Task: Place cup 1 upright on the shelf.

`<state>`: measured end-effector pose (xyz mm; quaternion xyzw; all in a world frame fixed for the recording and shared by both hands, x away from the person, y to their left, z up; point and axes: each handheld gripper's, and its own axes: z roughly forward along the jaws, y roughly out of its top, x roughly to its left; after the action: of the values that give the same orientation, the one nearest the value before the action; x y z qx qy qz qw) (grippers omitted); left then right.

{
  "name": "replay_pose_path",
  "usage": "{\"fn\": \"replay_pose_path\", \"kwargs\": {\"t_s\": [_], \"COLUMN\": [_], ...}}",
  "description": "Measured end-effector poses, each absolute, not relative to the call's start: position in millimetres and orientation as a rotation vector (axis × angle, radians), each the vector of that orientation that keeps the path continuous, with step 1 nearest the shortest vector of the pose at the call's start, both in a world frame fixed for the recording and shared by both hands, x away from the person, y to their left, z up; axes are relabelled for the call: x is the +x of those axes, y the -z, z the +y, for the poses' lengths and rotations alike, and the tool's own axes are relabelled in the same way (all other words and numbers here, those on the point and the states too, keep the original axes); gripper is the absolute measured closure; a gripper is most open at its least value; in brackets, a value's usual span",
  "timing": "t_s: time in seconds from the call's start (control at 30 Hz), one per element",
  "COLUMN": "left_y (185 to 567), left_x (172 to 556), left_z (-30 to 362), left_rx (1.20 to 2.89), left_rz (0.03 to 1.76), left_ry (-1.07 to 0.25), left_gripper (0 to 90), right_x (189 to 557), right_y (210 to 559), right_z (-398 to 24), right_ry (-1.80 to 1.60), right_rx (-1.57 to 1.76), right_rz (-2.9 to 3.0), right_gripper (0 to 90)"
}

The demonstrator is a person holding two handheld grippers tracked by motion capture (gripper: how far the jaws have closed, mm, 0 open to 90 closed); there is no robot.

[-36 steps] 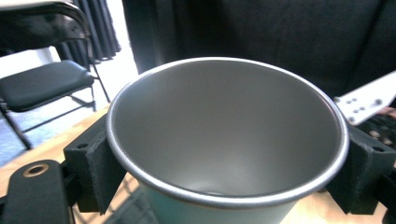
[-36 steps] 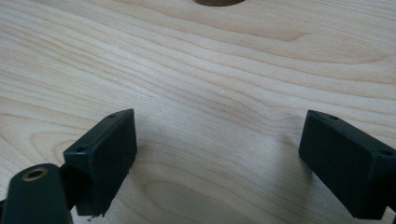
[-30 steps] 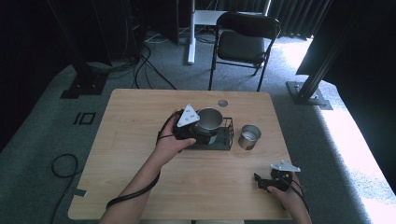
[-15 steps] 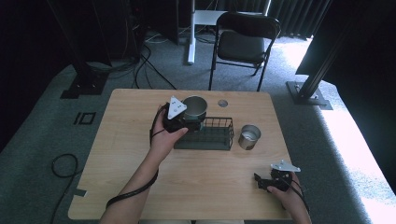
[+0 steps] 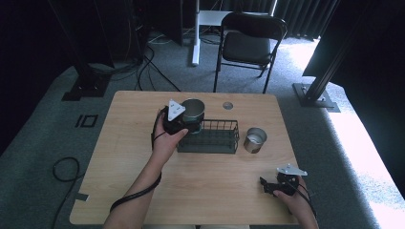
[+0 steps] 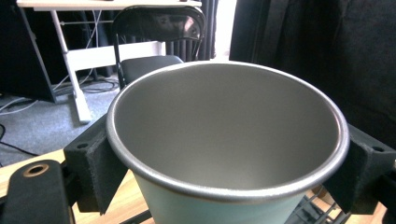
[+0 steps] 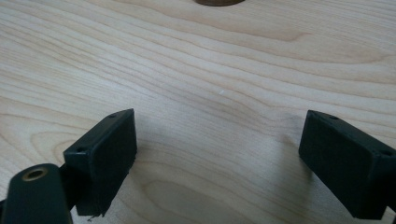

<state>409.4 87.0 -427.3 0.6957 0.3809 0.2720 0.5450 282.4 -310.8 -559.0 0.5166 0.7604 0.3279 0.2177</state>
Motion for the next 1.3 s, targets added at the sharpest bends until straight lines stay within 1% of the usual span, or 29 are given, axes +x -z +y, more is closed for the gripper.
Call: {"fn": "replay_pose_path", "kwargs": {"t_s": [0.5, 0.9, 1.1, 1.17, 1.23, 1.27, 1.3], "left_y": [459, 473, 475, 475, 474, 474, 473], "left_x": [421, 419, 414, 413, 411, 411, 410], "left_z": [88, 86, 85, 83, 83, 84, 85], "left_rx": [1.695, 1.731, 1.744, 1.765, 1.79, 1.785, 1.778], "left_rz": [0.94, 0.924, 0.898, 0.922, 0.913, 0.91, 0.912], "left_ry": [-0.626, -0.62, -0.645, -0.64, -0.662, -0.656, -0.633], "left_gripper": [13.7, 13.6, 13.4, 10.0, 9.8, 7.7, 7.4], "right_x": [282, 282, 282, 282, 282, 282, 282], "right_y": [559, 559, 559, 559, 559, 559, 559], "right_z": [-311, -311, -311, -311, -311, -311, -311], "right_ry": [-0.907, -0.907, -0.907, -0.907, -0.907, -0.907, -0.907], "right_rx": [1.43, 1.43, 1.43, 1.43, 1.43, 1.43, 1.43], "right_rz": [2.106, 2.106, 2.106, 2.106, 2.106, 2.106, 2.106], "right_gripper": [10.9, 10.9, 10.9, 10.9, 10.9, 10.9, 10.9]}}
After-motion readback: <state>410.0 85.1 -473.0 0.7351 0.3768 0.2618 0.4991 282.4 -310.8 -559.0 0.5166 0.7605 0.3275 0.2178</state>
